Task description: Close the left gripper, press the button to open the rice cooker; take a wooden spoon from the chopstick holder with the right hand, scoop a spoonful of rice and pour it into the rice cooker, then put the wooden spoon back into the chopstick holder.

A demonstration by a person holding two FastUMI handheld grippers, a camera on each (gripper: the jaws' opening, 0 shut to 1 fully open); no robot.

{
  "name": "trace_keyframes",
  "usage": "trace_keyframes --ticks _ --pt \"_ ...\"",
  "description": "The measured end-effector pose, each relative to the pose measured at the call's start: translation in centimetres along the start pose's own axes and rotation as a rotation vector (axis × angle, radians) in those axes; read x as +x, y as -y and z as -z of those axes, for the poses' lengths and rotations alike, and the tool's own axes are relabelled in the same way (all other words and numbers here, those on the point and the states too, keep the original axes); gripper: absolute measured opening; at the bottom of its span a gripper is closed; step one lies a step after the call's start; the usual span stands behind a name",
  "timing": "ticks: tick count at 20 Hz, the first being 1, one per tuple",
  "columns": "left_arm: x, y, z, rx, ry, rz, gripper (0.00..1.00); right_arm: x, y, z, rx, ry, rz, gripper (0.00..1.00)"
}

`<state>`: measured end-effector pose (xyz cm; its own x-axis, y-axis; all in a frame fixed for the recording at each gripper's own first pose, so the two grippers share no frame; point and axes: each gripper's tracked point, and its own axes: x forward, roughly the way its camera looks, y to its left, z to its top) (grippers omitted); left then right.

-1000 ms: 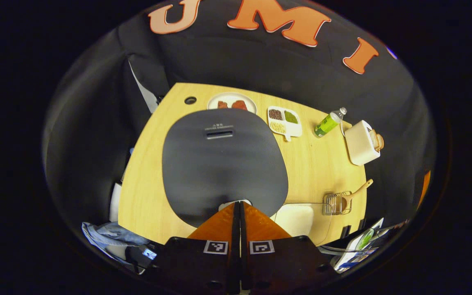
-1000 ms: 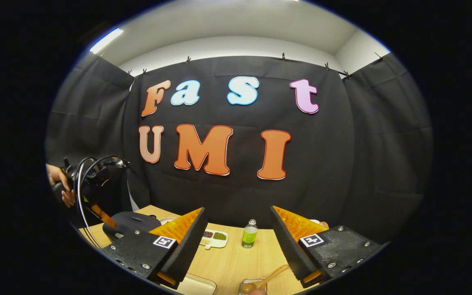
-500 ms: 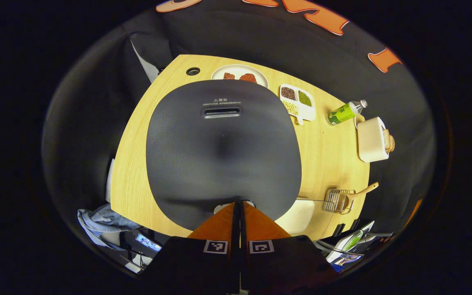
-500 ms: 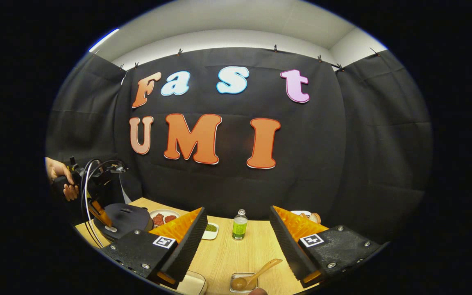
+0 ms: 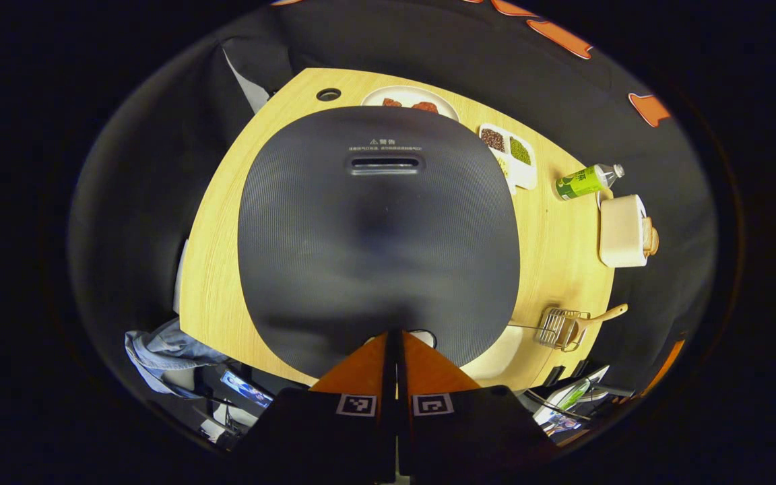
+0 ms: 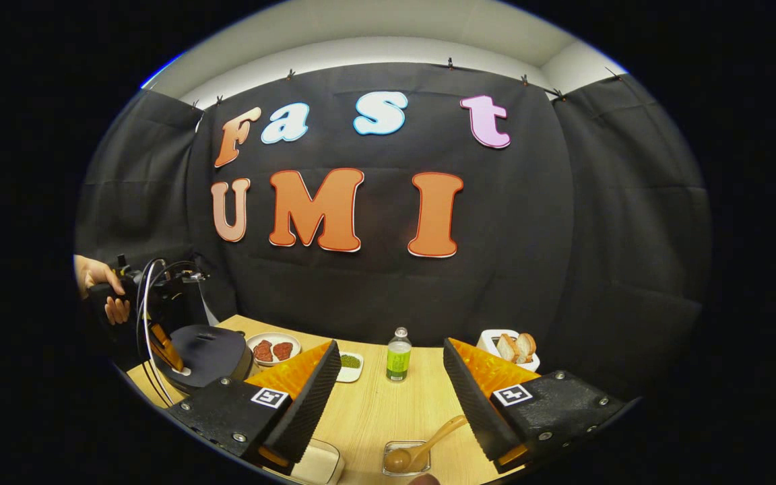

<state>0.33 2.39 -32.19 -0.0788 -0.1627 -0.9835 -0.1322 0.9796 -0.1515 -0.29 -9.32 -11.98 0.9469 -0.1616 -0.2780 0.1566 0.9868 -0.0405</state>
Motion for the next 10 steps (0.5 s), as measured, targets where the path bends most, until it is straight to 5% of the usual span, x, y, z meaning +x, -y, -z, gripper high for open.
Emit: trace_keyframes --ticks 3,10 --pt "0.0 0.2 0.0 0.085 0.031 -0.038 0.06 0.3 -0.4 0.5 0.026 -0.018 -0.009 0.95" --pt "-3.9 0.3 -1.0 0.048 0.158 0.091 0.06 -0.1 0.0 0.5 0.019 -0.023 -0.007 0.95"
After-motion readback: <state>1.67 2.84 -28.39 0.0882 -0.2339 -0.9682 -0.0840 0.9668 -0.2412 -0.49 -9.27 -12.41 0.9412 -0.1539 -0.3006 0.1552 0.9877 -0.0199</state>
